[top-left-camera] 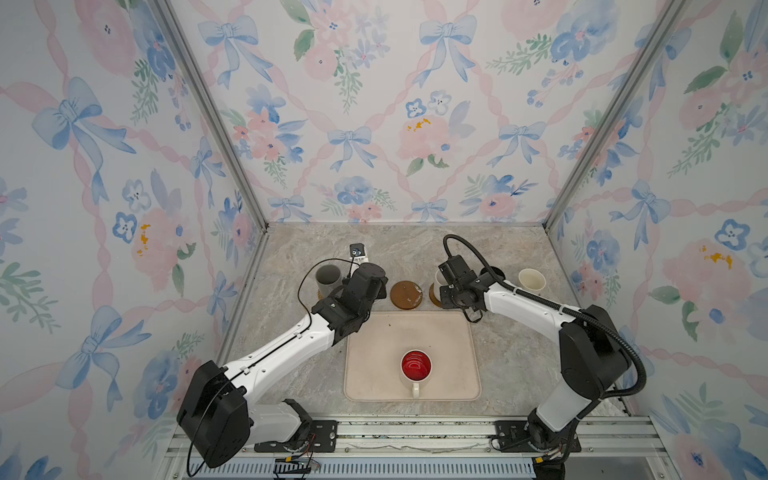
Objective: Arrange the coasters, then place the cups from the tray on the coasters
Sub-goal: 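Lower the speckled mug onto the plain wooden coaster and open the right gripper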
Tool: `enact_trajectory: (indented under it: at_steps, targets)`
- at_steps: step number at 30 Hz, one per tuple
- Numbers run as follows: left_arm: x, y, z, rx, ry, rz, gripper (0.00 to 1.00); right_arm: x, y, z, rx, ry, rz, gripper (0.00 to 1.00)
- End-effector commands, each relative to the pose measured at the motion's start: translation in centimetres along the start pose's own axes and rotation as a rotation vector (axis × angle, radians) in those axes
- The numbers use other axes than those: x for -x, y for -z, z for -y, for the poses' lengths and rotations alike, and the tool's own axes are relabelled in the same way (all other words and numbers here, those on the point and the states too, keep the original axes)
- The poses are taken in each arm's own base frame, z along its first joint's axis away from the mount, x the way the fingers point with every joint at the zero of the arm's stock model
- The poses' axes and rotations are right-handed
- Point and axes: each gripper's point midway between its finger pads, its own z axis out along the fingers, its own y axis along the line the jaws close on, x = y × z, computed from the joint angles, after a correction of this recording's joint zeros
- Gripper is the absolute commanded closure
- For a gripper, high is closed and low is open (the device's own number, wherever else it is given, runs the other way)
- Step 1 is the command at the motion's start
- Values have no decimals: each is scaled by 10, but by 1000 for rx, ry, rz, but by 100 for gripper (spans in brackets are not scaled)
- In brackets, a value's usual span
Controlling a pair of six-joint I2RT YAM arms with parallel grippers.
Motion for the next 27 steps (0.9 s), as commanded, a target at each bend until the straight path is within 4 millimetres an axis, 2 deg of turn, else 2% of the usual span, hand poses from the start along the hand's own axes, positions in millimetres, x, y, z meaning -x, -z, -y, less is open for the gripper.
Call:
enact_trajectory:
  at_steps: [1, 7, 20, 27]
  targets:
    - [1, 2, -6, 8, -5, 10, 57, 12, 2, -1, 10, -34, 29, 97]
    - [1, 2, -6, 4, -6, 8, 58, 4, 2, -2, 28, -42, 16, 84]
    - [0, 2, -6, 7, -7, 5, 57, -6, 3, -2, 23, -39, -3, 67]
    - [1, 2, -6, 4, -6, 7, 57, -7, 6, 0, 7, -32, -1, 50]
